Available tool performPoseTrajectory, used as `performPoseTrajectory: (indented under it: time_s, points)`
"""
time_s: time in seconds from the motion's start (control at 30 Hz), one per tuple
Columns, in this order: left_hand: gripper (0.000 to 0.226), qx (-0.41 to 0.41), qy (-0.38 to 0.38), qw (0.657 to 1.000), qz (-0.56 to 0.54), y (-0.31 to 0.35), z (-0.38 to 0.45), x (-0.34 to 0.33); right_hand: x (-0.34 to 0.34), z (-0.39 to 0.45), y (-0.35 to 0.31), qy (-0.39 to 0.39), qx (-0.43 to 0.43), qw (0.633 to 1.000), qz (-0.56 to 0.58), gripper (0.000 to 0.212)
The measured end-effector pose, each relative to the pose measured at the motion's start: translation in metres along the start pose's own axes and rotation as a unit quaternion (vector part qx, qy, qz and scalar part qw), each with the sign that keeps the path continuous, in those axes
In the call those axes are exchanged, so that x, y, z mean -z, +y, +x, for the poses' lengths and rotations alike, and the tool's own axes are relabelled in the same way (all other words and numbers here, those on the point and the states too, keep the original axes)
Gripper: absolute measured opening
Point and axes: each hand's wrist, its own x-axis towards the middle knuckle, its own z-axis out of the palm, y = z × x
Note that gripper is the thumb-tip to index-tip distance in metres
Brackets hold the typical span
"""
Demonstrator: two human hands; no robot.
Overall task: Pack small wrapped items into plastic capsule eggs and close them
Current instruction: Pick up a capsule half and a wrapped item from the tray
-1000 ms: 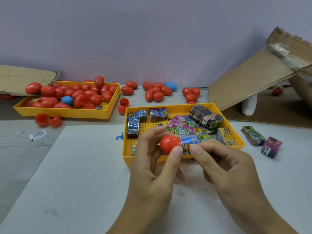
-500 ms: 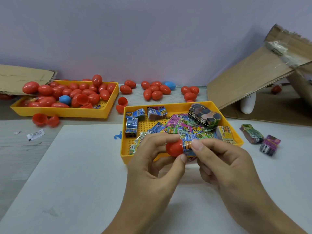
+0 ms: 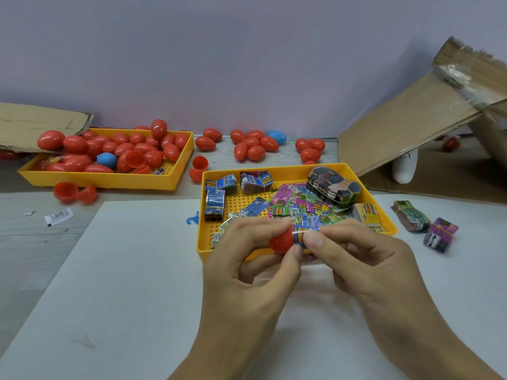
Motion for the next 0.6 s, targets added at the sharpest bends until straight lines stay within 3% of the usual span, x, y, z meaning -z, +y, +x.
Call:
performPoseTrajectory:
  time_s: [0.27, 0.6]
  points:
    - [0.034, -0.029, -0.021, 0.999, 0.004, 0.0050, -0.0021, -0.0005, 0.0015, 0.0006, -0.0041, 0.037, -0.019, 0.999, -0.008, 0.032]
    - [0.038, -0.073, -0.033, 0.995, 0.063, 0.0091, -0.0022, 0.0014, 0.0029, -0.0006, -0.0089, 0.014, -0.056, 0.998, 0.037, 0.028]
